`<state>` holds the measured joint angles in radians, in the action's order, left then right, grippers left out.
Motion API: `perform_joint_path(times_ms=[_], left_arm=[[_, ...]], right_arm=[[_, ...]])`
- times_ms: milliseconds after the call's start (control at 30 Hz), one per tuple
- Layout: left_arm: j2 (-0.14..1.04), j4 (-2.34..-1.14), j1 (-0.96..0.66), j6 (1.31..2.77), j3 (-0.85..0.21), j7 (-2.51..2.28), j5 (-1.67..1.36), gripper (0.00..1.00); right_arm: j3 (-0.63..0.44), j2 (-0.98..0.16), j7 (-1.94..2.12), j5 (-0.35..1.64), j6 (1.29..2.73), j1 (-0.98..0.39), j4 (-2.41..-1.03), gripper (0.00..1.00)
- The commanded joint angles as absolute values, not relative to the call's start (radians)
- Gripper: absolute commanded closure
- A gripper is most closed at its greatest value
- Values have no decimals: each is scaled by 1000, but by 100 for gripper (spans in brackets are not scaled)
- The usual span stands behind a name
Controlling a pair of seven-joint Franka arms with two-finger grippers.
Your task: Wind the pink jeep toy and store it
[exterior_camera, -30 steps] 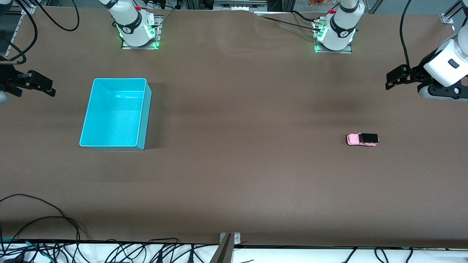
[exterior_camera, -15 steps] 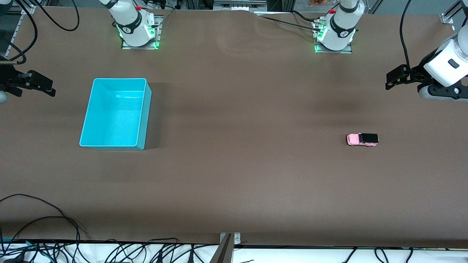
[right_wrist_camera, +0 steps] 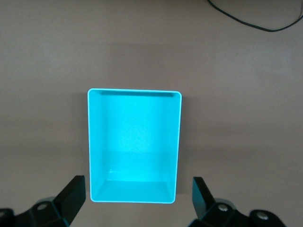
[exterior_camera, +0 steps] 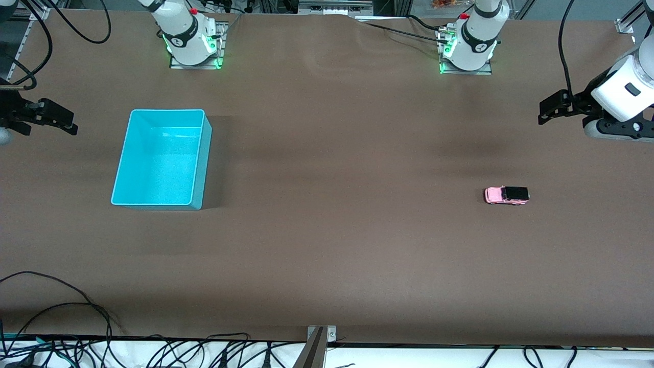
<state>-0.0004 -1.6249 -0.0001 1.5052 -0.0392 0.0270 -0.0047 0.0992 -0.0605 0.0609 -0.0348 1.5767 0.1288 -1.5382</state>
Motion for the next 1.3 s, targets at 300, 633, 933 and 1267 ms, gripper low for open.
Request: perform_joint_path(times_ms=[300,633,933,1267], left_arm=[[38,-1588,23,1479,-37,101,3,0],[86,-1543,32,1485,-35,280,5,0],[121,-1537,81,1514,-35,518,6,0],[195,-1558,143,1600,-35,848,11,0]], right_arm=[[103,-52,75,-37,1574,132,-1548,0],[103,-52,75,-35,1574,132,-1548,0],[103,-52,75,-35,1574,132,-1548,0],[103,-52,75,-37,1574,132,-1548,0]])
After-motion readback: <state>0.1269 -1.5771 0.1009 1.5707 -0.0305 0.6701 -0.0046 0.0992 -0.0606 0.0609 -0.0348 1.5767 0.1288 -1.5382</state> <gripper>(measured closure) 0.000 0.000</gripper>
